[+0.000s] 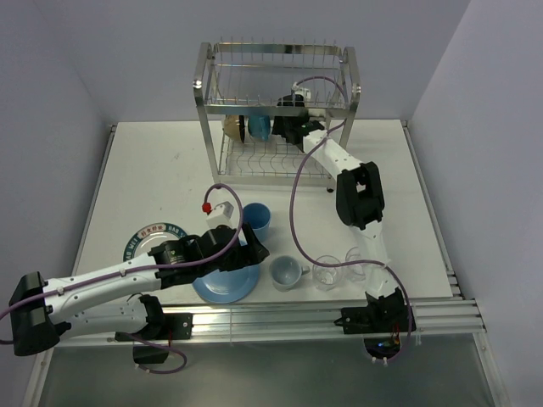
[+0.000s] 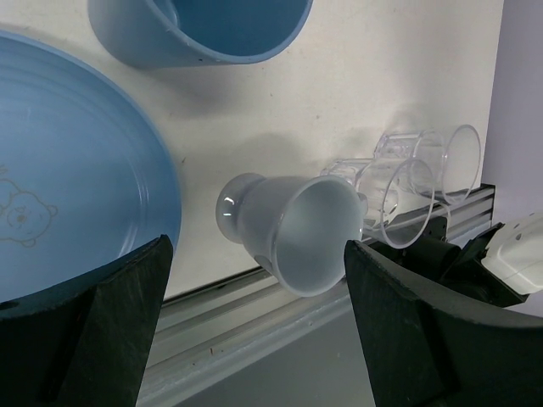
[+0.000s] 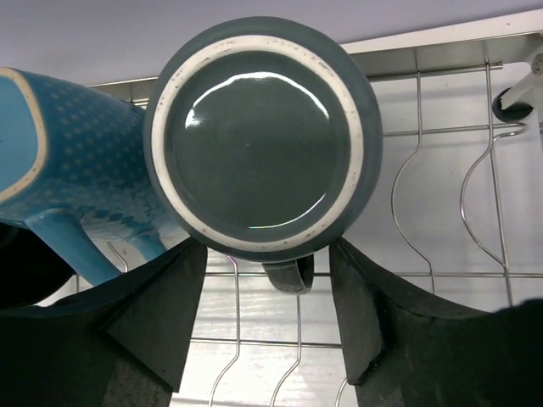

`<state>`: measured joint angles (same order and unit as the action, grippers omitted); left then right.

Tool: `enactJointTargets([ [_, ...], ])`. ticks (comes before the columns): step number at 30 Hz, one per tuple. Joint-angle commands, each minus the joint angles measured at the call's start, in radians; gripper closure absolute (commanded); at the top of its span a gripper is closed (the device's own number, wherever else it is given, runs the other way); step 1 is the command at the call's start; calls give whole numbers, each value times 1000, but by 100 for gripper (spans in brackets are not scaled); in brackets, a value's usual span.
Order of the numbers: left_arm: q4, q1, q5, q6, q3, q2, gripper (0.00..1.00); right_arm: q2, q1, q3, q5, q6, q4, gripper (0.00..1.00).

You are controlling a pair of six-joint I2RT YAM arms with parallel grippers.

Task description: Load the mixed dishes into the dish rack

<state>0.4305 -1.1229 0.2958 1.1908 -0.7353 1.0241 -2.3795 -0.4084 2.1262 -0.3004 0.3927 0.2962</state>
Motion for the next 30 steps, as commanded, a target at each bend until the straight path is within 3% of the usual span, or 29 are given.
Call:
enactJointTargets([
  [1, -16, -6, 22, -5, -26, -28, 11, -17, 16, 81, -36, -22, 6, 34],
  [6, -9, -6, 23, -10, -30, -32, 11, -21, 14, 58, -17, -9, 12, 53],
  [14, -4, -6, 29, -2, -10, -64, 11, -40, 16, 52, -13, -5, 20, 55],
  [17, -6, -6, 29, 0, -6, -65, 11, -44, 16, 63, -9, -5, 24, 60],
  [20, -10, -6, 25, -3, -10, -56, 11, -41, 14, 54, -3, -5, 21, 71],
  [23, -15, -6, 23, -7, -16, -50, 11, -24, 16, 29, 0, -6, 9, 93],
  [25, -16, -6, 23, -5, -13, -53, 11, -6, 16, 8, 6, -6, 3, 100],
  [30, -13, -6, 28, 0, -4, -64, 11, 62, 16, -81, 24, 6, -45, 100],
])
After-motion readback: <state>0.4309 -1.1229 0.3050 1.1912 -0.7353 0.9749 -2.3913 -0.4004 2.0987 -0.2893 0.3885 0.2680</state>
